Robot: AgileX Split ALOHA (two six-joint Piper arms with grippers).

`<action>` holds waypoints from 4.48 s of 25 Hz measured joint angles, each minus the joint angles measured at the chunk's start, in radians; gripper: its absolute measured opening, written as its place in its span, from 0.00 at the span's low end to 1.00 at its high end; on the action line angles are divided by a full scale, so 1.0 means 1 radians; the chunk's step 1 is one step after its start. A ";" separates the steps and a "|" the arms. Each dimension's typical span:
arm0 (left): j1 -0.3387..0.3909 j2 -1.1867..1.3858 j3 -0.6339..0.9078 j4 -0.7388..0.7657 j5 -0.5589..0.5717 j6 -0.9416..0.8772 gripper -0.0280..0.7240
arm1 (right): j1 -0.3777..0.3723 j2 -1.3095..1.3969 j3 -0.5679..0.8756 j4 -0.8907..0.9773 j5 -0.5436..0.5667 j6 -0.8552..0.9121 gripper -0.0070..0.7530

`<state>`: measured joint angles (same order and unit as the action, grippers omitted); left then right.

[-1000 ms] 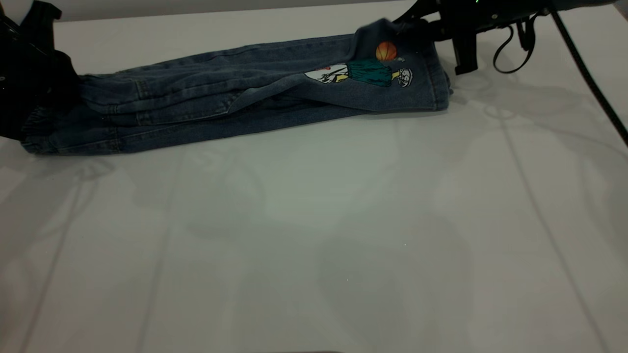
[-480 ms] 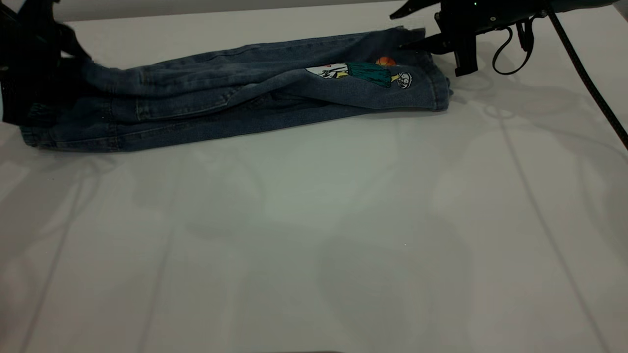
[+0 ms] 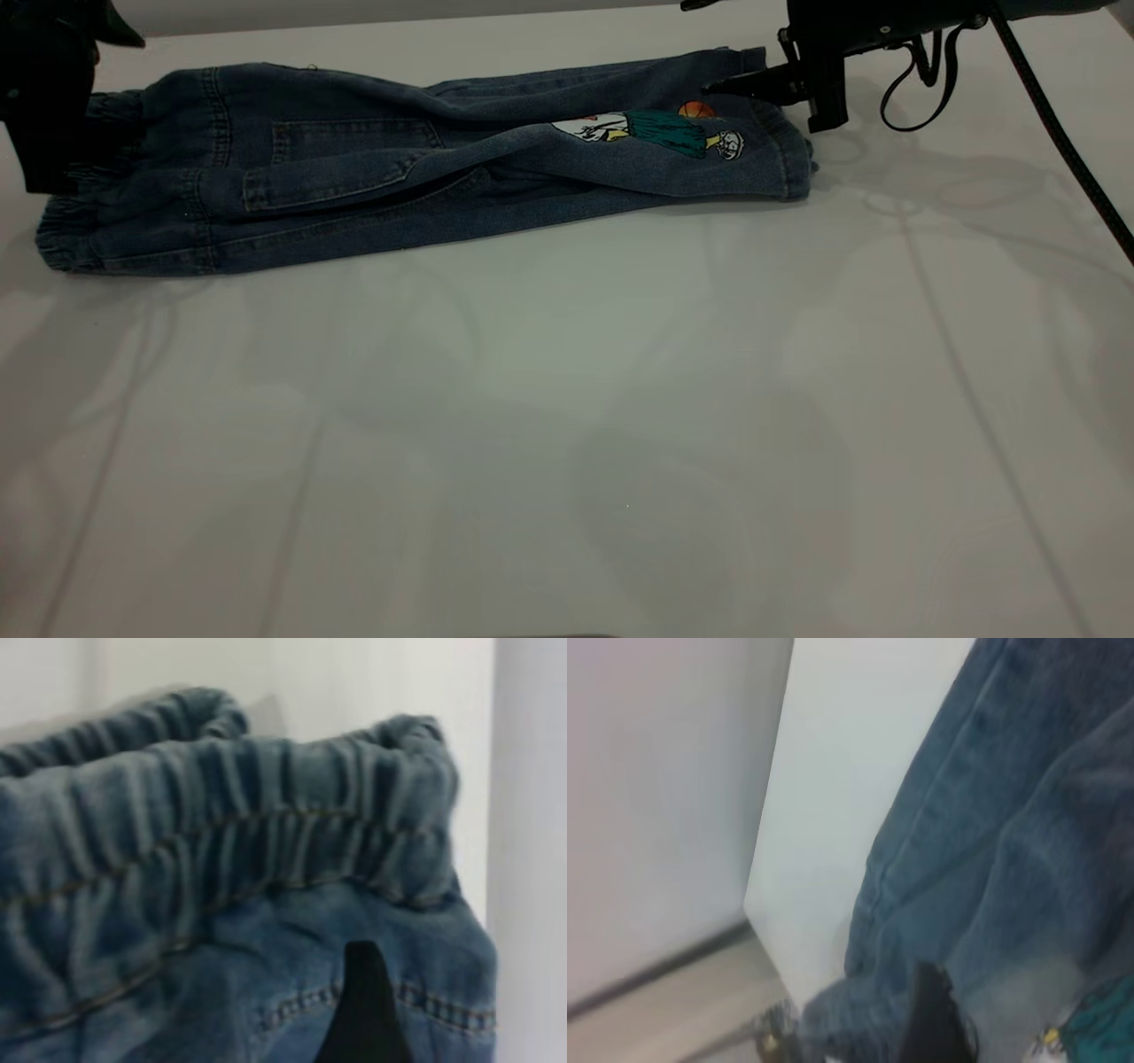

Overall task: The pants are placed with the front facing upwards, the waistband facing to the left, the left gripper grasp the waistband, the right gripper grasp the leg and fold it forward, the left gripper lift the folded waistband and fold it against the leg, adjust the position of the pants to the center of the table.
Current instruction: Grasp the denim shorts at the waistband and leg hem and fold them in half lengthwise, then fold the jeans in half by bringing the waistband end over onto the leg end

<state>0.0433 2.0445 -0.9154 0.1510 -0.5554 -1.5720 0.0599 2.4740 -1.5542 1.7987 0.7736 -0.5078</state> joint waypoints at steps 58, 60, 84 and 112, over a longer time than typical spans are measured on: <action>0.318 0.033 0.019 1.614 0.008 -0.540 0.69 | 0.100 -0.093 -0.059 -0.427 0.161 -0.183 0.58; 0.318 0.048 0.012 1.604 0.006 -0.539 0.69 | 0.100 -0.093 -0.059 -0.427 0.161 -0.183 0.58; 0.312 0.122 -0.041 1.433 -0.049 -0.510 0.13 | 0.100 -0.093 -0.059 -0.428 0.162 -0.183 0.58; 0.081 -0.331 -0.031 1.619 -0.015 -0.455 0.12 | 0.354 0.029 -0.293 -0.380 0.026 -0.140 0.58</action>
<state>0.1246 1.7131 -0.9468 1.7702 -0.5701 -2.0266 0.4136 2.5034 -1.8469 1.4184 0.8000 -0.6476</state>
